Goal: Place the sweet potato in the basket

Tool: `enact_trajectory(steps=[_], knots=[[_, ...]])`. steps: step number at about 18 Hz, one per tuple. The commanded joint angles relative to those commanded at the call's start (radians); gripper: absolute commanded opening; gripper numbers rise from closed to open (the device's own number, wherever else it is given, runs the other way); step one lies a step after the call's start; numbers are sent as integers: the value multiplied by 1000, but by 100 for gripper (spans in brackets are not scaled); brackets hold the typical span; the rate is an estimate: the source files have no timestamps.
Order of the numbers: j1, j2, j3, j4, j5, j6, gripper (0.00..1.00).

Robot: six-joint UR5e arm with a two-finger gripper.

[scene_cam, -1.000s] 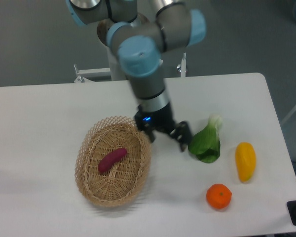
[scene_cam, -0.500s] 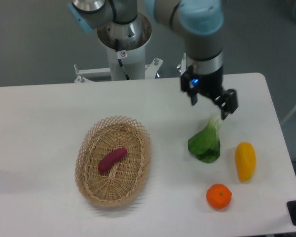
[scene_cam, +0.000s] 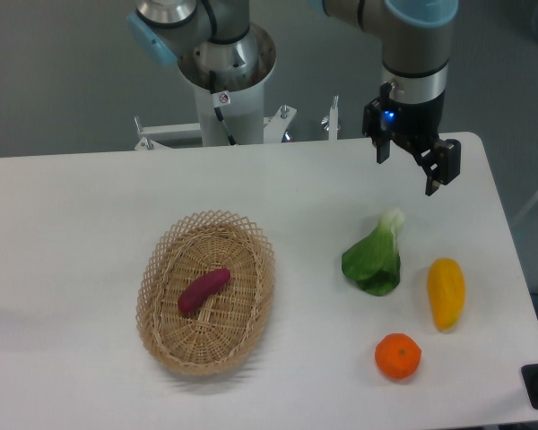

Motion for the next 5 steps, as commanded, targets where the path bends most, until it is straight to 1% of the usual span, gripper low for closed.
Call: enact_trajectory(steps=[5], knots=[[0,0,-2,0,-2,0,100]])
